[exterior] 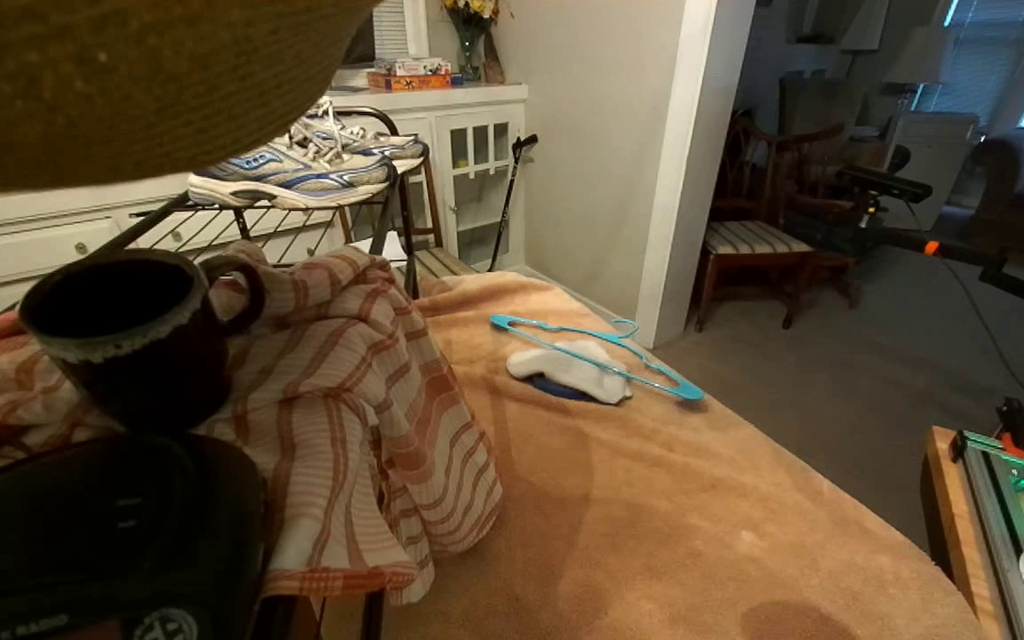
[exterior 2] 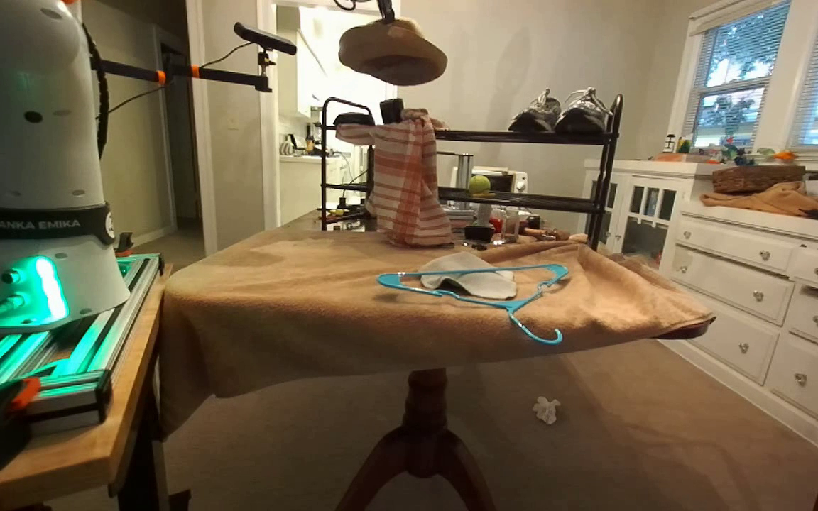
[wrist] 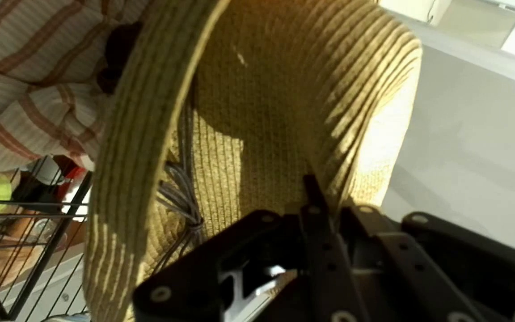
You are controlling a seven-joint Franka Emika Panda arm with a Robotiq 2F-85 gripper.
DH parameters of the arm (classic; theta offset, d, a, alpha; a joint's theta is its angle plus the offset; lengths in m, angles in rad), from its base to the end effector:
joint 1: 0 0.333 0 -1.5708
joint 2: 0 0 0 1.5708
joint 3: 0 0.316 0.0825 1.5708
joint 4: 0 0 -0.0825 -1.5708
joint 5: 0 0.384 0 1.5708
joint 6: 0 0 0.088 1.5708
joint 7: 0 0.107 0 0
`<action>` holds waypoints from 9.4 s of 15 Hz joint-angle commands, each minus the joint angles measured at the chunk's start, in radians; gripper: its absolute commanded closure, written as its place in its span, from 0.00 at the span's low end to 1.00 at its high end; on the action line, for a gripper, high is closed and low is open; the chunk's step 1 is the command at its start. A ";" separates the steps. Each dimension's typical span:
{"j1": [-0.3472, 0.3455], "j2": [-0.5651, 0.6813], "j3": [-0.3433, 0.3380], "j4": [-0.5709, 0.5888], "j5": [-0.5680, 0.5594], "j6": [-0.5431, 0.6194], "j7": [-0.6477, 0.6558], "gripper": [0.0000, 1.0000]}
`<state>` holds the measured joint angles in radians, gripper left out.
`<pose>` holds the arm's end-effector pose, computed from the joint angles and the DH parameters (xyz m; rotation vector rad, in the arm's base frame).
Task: Remove the hat, brown mug and tea towel from the shoe rack and put them on the table
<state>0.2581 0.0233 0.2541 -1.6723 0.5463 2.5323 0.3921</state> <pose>0.5434 0.2967 0.6735 -2.2612 0.2233 -0.6375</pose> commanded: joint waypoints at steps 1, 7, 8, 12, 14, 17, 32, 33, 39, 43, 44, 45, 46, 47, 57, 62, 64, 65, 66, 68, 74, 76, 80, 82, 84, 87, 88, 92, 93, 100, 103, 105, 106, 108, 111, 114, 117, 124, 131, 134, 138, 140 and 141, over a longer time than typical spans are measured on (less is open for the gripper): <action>-0.028 -0.093 -0.023 -0.081 0.109 -0.002 -0.107 0.98; -0.072 -0.270 -0.114 -0.280 0.169 -0.011 -0.281 0.98; -0.079 -0.294 -0.132 -0.313 0.171 -0.012 -0.290 0.98; -0.126 -0.367 -0.194 -0.462 0.147 0.014 -0.278 0.98; -0.146 -0.381 -0.211 -0.517 0.152 0.058 -0.263 0.98; -0.148 -0.389 -0.243 -0.587 0.179 0.120 -0.304 0.98; 0.122 -0.430 -0.635 -0.878 0.872 0.235 -1.378 0.98; 0.121 -0.416 -0.654 -0.893 0.913 0.228 -1.437 0.98; 0.104 -0.396 -0.658 -0.907 0.918 0.239 -1.462 0.93; 0.116 -0.394 -0.660 -0.899 0.942 0.212 -1.482 0.98; 0.121 -0.370 -0.678 -0.883 0.974 0.185 -1.478 0.98; 0.122 -0.348 -0.704 -0.867 1.016 0.146 -1.480 0.98; 0.121 -0.326 -0.726 -0.857 1.056 0.111 -1.480 0.98; 0.118 -0.302 -0.751 -0.849 1.095 0.068 -1.482 0.98; -0.236 0.034 -0.501 -0.772 1.531 -0.203 -1.684 0.98; -0.278 0.152 -0.434 -0.718 1.631 -0.174 -1.788 0.98; -0.273 0.188 -0.430 -0.692 1.639 -0.125 -1.832 0.98; -0.269 0.201 -0.428 -0.680 1.637 -0.098 -1.824 0.98; -0.265 0.208 -0.429 -0.669 1.641 -0.075 -1.840 0.90; -0.261 0.198 -0.420 -0.661 1.585 -0.040 -1.787 0.65; -0.218 -0.047 -0.344 -0.703 1.388 0.281 -1.625 0.27; -0.216 -0.112 -0.298 -0.727 1.258 0.399 -1.518 0.12; -0.177 -0.206 -0.262 -0.774 1.108 0.541 -1.386 0.00; -0.163 -0.269 -0.254 -0.825 1.019 0.458 -1.308 0.00; -0.150 -0.331 -0.234 -0.857 0.921 0.426 -1.248 0.00; -0.178 -0.412 -0.182 -0.888 0.678 0.381 -1.118 0.00; -0.183 -0.437 -0.179 -0.888 0.603 0.349 -1.080 0.00; -0.169 -0.540 -0.217 -0.818 0.455 0.113 -1.091 0.00; -0.154 -0.551 -0.236 -0.793 0.458 0.053 -1.117 0.00; -0.059 -0.542 -0.328 -0.713 0.491 -0.248 -1.372 0.00; -0.059 -0.520 -0.315 -0.713 0.478 -0.349 -1.489 0.00; -0.058 -0.508 -0.286 -0.719 0.469 -0.390 -1.561 0.00; -0.058 -0.500 -0.274 -0.718 0.467 -0.402 -1.603 0.00; -0.055 -0.488 -0.236 -0.718 0.462 -0.391 -1.686 0.00; -0.047 -0.478 -0.194 -0.721 0.462 -0.372 -1.821 0.00; -0.040 -0.466 -0.167 -0.718 0.467 -0.356 -1.968 0.00; -0.033 -0.456 -0.153 -0.710 0.488 -0.320 -2.125 0.00; -0.044 -0.473 -0.151 -0.720 0.537 -0.300 -2.162 0.00; -0.034 -0.331 -0.122 -0.598 0.546 -0.243 -2.209 0.00; -0.030 -0.235 -0.109 -0.506 0.547 -0.211 -2.266 0.00; -0.029 -0.112 -0.091 -0.388 0.553 -0.187 -2.332 0.00; -0.031 -0.061 -0.078 -0.338 0.547 -0.172 -2.347 0.00; -0.030 -0.036 -0.071 -0.316 0.547 -0.159 -2.350 0.00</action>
<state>0.2235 -0.1010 0.1632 -2.0690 1.0830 2.3324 -1.9194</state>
